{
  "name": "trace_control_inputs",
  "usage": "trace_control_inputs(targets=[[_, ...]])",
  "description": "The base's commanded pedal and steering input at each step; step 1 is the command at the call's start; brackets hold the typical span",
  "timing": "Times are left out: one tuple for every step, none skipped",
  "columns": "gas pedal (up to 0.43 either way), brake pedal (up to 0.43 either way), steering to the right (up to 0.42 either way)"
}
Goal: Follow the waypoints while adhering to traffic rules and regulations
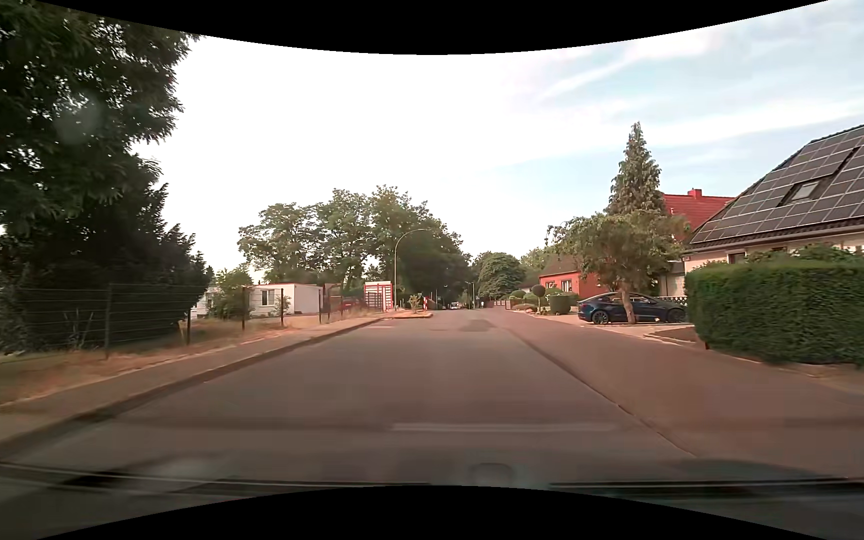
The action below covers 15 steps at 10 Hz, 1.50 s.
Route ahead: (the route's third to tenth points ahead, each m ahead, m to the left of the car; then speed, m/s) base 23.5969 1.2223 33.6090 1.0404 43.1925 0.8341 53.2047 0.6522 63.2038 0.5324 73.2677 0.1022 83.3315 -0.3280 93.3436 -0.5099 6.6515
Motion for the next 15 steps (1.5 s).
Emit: trace_control_inputs(targets=[[0.138, 0.0, 0.0], [0.138, 0.0, 0.0], [0.138, 0.0, 0.002], [0.138, 0.0, 0.002], [0.138, 0.0, 0.002], [0.138, 0.0, 0.003], [0.138, 0.0, 0.003], [0.138, 0.0, 0.004], [0.138, 0.0, 0.005], [0.138, 0.0, 0.005], [0.138, 0.0, 0.006], [0.138, 0.0, 0.004], [0.138, 0.0, 0.0], [0.138, 0.0, -0.003], [0.138, 0.0, -0.004]])
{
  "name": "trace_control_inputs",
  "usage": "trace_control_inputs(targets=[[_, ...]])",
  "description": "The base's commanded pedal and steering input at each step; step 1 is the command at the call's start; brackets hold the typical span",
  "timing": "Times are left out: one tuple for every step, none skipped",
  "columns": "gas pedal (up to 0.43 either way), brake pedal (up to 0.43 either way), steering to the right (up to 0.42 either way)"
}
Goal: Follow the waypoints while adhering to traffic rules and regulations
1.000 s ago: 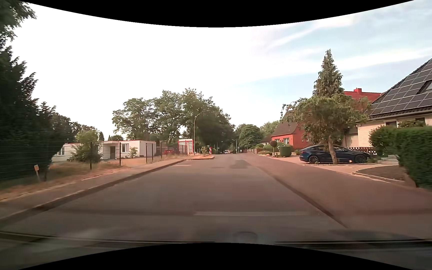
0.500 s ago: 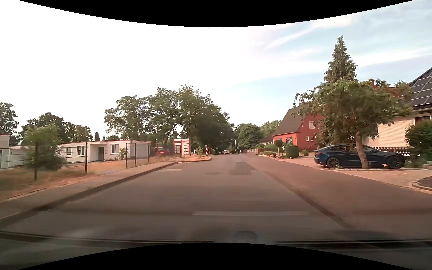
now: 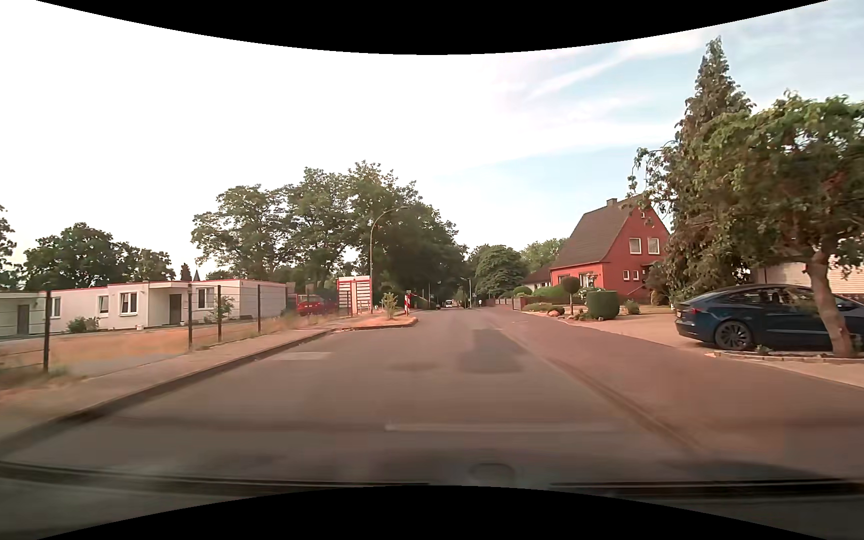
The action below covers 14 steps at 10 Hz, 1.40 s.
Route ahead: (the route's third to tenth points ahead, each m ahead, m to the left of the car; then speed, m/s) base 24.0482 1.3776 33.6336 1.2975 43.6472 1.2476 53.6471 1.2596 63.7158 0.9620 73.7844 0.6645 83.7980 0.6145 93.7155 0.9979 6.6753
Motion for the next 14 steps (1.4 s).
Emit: trace_control_inputs(targets=[[0.138, 0.0, -0.003], [0.138, 0.0, -0.002], [0.138, 0.0, 0.0], [0.138, 0.0, 0.0], [0.138, 0.0, 0.0], [0.138, 0.0, 0.0], [0.138, 0.0, 0.001], [0.138, 0.0, 0.001], [0.138, 0.0, 0.001], [0.138, 0.0, 0.001], [0.138, 0.0, 0.001], [0.138, 0.0, 0.001], [0.138, 0.0, 0.002], [0.138, 0.0, 0.003]])
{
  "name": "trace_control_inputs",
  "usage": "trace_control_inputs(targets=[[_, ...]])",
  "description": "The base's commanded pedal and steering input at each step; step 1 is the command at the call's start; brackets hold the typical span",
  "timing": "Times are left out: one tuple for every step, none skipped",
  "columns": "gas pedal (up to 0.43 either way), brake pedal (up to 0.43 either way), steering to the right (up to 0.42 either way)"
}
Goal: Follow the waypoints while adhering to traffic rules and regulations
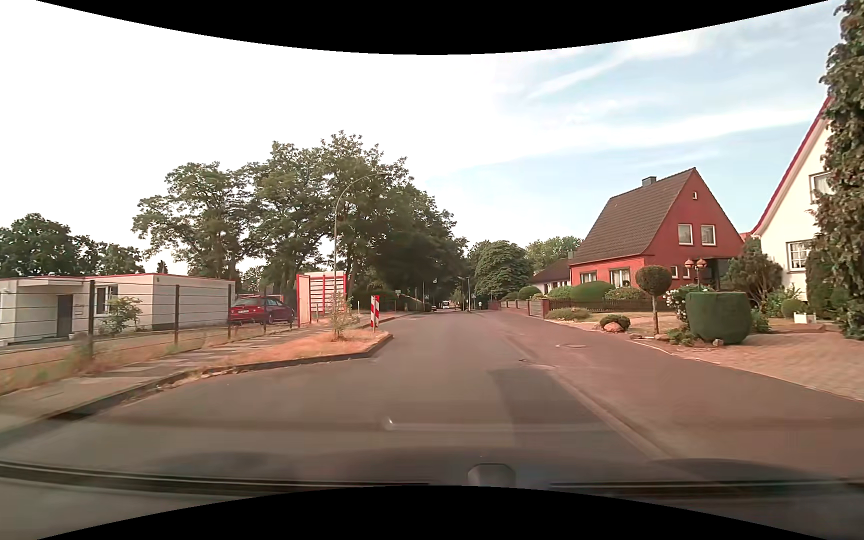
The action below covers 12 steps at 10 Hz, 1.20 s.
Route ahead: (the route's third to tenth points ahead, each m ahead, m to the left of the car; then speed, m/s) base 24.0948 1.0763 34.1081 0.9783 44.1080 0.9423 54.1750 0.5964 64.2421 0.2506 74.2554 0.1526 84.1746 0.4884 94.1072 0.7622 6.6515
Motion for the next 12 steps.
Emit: trace_control_inputs(targets=[[0.138, 0.0, 0.002], [0.138, 0.0, 0.003], [0.138, 0.0, 0.003], [0.138, 0.0, 0.003], [0.138, 0.0, 0.003], [0.138, 0.0, 0.003], [0.138, 0.0, 0.003], [0.138, 0.0, 0.003], [0.138, 0.0, 0.003], [0.138, 0.0, 0.002], [0.138, 0.0, 0.001], [0.138, 0.0, 0.001]])
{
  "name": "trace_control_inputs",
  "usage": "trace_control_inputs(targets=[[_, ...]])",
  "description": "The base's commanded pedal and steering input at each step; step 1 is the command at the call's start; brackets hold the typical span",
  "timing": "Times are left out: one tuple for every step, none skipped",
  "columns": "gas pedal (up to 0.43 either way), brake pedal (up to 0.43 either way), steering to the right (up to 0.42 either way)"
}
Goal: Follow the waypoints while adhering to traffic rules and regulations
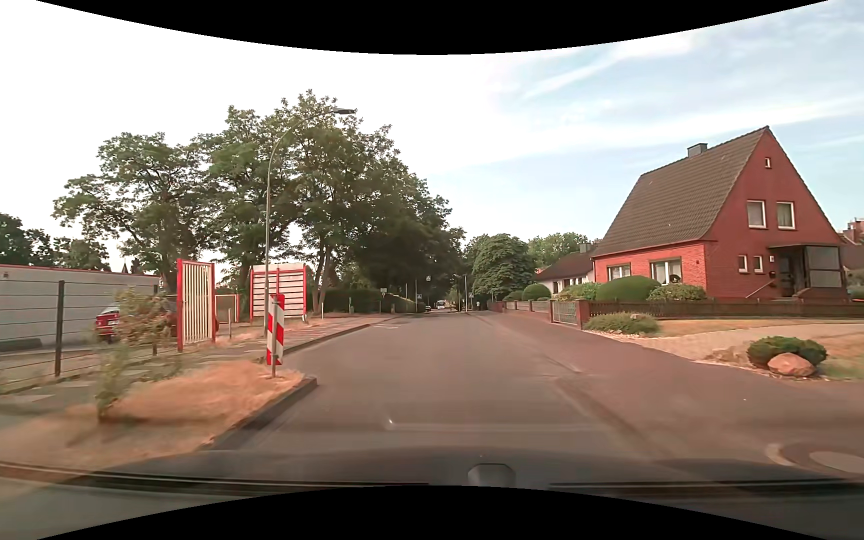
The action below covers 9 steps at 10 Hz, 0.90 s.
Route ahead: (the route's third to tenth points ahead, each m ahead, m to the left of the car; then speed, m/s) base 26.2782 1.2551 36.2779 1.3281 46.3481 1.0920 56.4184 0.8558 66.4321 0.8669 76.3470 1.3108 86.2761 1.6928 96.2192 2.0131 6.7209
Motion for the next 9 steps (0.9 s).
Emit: trace_control_inputs(targets=[[0.138, 0.0, -0.002], [0.13, 0.0, -0.006], [0.13, 0.0, -0.006], [0.13, 0.0, -0.004], [0.13, 0.0, -0.004], [0.13, 0.0, -0.006], [0.13, 0.0, -0.005], [0.13, 0.0, -0.003], [0.13, 0.0, -0.003]])
